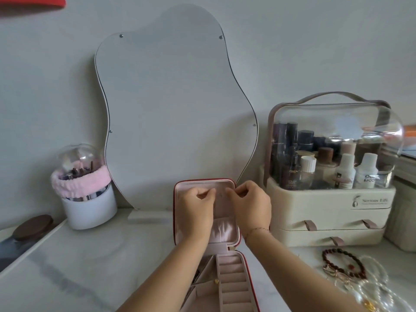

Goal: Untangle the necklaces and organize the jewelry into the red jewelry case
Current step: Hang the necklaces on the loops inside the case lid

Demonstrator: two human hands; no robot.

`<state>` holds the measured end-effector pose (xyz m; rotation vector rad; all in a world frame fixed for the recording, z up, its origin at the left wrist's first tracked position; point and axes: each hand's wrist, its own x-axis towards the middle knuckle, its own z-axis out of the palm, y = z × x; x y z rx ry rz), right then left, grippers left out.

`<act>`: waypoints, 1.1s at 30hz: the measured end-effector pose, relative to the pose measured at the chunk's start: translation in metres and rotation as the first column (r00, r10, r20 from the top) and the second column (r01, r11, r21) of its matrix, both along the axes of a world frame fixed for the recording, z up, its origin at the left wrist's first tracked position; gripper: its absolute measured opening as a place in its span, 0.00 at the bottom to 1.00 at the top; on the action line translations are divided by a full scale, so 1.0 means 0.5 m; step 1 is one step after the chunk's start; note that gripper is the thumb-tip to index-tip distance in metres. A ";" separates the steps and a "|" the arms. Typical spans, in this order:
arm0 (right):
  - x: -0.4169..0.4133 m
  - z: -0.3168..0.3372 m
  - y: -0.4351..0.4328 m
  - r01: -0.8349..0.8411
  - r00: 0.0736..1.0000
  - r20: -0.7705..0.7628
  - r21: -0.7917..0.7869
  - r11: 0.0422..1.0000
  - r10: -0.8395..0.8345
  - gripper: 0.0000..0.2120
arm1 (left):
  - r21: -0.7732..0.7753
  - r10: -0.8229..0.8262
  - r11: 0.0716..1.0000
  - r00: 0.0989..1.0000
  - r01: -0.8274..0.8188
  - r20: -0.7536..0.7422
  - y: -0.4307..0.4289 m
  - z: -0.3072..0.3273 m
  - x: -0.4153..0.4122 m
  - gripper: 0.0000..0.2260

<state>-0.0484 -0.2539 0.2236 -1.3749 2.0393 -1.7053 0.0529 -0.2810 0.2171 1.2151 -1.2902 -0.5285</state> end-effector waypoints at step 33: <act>-0.008 -0.042 0.137 -0.663 0.627 0.624 0.113 0.740 0.466 0.09 | 0.272 -0.306 0.891 0.923 0.364 -0.234 0.122 -0.045 0.059 0.10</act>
